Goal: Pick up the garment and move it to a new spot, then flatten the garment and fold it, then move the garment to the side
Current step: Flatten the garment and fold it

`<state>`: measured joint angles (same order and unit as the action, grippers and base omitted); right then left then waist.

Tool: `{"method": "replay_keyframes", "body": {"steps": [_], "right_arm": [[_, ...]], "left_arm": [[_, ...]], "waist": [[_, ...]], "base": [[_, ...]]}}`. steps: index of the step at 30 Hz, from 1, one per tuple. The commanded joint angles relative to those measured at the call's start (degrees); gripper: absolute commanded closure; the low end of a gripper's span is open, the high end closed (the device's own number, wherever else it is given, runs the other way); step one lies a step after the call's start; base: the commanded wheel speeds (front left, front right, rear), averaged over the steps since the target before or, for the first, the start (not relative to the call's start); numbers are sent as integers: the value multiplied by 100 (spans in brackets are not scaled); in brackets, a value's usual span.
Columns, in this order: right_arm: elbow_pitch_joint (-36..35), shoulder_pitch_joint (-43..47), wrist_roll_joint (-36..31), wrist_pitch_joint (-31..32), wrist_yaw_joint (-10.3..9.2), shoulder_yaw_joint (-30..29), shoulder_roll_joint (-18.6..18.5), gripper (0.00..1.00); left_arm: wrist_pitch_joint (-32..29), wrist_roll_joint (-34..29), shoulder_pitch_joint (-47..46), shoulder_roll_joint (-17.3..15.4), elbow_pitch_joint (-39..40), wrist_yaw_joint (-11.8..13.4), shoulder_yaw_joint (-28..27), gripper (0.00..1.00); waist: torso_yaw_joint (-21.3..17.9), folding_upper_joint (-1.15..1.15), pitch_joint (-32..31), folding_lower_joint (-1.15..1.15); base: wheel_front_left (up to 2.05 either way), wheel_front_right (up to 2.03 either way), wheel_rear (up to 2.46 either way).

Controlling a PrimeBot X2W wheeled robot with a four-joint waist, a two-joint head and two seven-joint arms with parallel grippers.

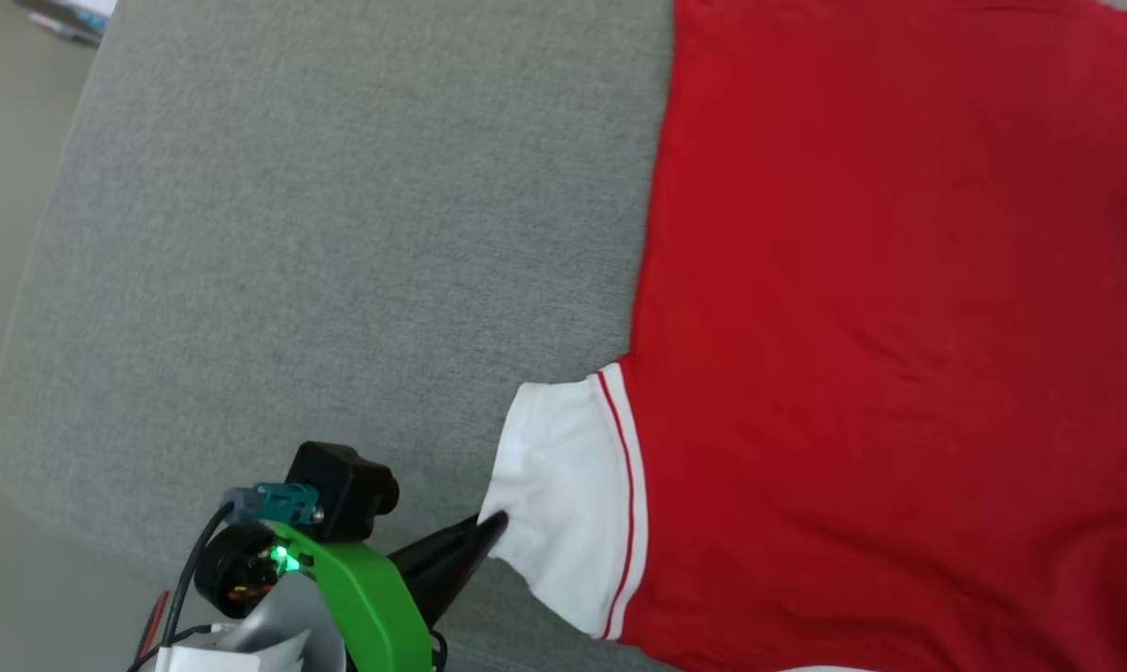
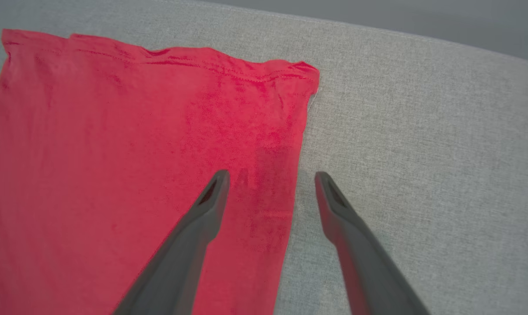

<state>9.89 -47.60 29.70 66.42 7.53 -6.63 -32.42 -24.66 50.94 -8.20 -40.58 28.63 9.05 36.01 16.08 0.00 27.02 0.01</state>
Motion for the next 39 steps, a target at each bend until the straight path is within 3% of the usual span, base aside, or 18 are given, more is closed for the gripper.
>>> {"method": "replay_keyframes", "body": {"steps": [1, 10, 17, 18, 19, 20, 28, 39], "right_arm": [[149, -188, -101, 27, -4, -8, -23, 0], [1006, -944, -651, -92, -4, -95, -121, 0], [1325, -935, -756, -71, -4, 39, -173, 0], [1352, -903, -746, -36, -4, 69, -180, 42], [1344, -869, -739, -22, -4, 99, -187, 60], [1319, -822, -731, -11, -4, 126, -199, 100], [1253, -306, -654, -72, -4, 78, -277, 100], [1273, 854, -444, -271, -4, 125, -187, 100]], "left_arm": [[52, -96, -110, 65, 16, -42, 21, 100], [157, -127, -295, 321, 2, -151, 121, 100], [263, -198, -367, 399, -146, -147, 109, 100], [267, -200, -379, 410, -162, -153, 114, 100], [271, -202, -388, 416, -173, -158, 116, 100], [274, -205, -399, 421, -187, -163, 120, 100], [342, -262, -456, 411, -324, -135, 73, 100], [356, -289, -326, 267, -602, 42, -28, 100]], "waist": [[470, 0, 473, -1], [775, 0, 801, -1], [846, 0, 880, -1], [848, 0, 881, -1], [846, 0, 879, -1], [843, 0, 872, -1], [687, 0, 456, -1], [132, 0, -539, -1]], "base": [[0, 0, 0], [0, 0, 0], [0, 0, 0], [0, 0, 0], [0, 0, 0], [0, 0, 0], [0, 0, 0], [0, 0, 0]]}}
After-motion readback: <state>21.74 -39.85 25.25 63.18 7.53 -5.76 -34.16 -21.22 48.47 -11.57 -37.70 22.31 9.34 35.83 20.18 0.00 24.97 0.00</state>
